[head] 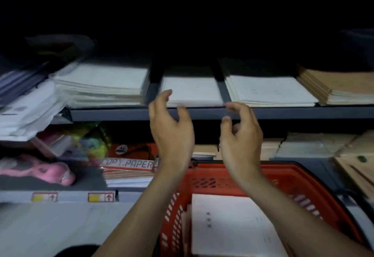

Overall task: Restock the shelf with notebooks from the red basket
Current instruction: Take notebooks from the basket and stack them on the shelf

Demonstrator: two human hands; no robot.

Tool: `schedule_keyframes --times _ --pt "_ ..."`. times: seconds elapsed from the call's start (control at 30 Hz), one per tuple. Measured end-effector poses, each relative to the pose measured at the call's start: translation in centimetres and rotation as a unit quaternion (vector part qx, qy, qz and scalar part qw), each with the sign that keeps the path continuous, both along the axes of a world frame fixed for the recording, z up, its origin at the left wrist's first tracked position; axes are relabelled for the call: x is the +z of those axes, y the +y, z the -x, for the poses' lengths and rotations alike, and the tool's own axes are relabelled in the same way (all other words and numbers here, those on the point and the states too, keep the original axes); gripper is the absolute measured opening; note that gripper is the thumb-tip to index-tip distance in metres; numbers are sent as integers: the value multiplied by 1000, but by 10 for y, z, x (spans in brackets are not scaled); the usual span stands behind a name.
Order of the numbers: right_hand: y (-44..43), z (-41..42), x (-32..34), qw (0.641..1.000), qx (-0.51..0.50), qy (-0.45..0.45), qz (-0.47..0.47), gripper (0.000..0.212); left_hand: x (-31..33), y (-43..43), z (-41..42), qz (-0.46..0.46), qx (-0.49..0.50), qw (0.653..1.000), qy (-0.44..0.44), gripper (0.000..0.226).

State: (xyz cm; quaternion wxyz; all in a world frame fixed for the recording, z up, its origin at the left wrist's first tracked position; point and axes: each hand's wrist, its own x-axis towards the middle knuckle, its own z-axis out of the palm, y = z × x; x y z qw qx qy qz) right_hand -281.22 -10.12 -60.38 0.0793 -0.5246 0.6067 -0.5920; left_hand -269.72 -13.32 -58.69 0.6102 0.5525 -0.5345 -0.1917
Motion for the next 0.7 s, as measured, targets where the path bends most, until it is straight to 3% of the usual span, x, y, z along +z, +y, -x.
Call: schedule_keyframes --times 0.1,0.17,0.23,0.3,0.37,0.43,0.5,0.63,0.7 --pt "17 22 -3 999 33 1 -33 16 -7 28 24 -23 -76 997 -17 23" --pt "30 41 -13 994 62 14 -94 16 -24 43 37 -112 -126 984 -55 19" --pt "45 64 -33 968 105 76 -214 16 -46 56 48 -254 -188 946 -74 17" --pt "65 89 -62 902 193 143 -358 14 -70 68 56 -423 -242 873 -29 13" --pt "90 110 -93 815 250 200 -483 7 -105 82 57 -528 -246 813 7 7" --pt "109 122 -122 728 259 302 -559 21 -137 94 53 -567 -206 797 -22 14" --pt "121 119 -144 654 275 395 -584 41 -162 100 43 -604 -154 780 -46 41" --pt "138 101 -174 669 288 355 -587 56 -185 102 32 -678 -108 727 26 58" --pt "143 97 -187 653 285 400 -577 55 -181 101 36 -657 -107 746 22 39"
